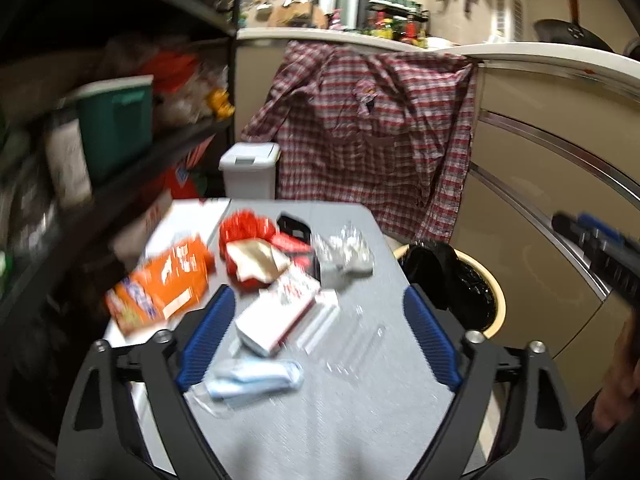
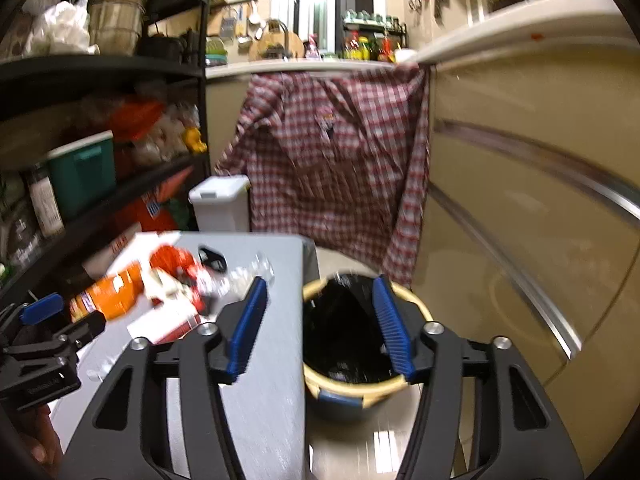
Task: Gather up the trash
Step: 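Grasp the orange snack bag with the left tool while the right tool grasps the clear plastic bag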
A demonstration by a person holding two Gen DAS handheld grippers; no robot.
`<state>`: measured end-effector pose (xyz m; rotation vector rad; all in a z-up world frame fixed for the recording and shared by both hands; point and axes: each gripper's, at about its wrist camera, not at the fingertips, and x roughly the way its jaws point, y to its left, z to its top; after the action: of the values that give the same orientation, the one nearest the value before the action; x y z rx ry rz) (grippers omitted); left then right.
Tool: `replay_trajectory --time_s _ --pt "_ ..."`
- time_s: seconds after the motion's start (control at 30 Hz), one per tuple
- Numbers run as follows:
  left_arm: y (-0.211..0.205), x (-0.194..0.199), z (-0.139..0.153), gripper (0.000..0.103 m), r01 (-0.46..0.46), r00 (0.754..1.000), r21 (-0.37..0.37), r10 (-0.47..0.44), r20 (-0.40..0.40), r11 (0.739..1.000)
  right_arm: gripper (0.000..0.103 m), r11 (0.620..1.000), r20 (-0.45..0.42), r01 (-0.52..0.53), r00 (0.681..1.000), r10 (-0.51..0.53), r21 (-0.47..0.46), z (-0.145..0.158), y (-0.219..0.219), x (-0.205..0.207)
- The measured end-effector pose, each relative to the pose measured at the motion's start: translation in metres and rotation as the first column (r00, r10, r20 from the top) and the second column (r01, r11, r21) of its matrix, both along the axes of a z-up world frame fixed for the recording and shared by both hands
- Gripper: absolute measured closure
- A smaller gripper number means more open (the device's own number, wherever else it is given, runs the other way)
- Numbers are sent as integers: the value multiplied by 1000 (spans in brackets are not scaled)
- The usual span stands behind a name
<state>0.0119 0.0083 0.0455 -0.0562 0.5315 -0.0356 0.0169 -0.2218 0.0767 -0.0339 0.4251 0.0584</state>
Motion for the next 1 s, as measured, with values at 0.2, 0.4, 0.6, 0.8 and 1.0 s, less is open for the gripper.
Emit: replay_trajectory --time_s 0.2,0.4,0.6,0.8,1.0 --pt "37 37 20 37 41 998 98 -46 46 994 65 993 42 -108 993 106 55 31 20 39" --pt "95 81 4 66 49 999 170 -50 5 984 80 966 2 -231 973 232 116 17 49 100" --pt "141 115 -48 73 1 986 112 18 -164 994 79 960 -135 -239 957 259 144 -53 73 153" --pt "132 132 -85 73 45 965 156 -3 -261 987 79 954 -249 -230 929 274 192 -99 79 192" --pt "129 151 -106 73 65 957 142 -21 -289 988 64 934 -355 -168 892 280 316 -132 63 230"
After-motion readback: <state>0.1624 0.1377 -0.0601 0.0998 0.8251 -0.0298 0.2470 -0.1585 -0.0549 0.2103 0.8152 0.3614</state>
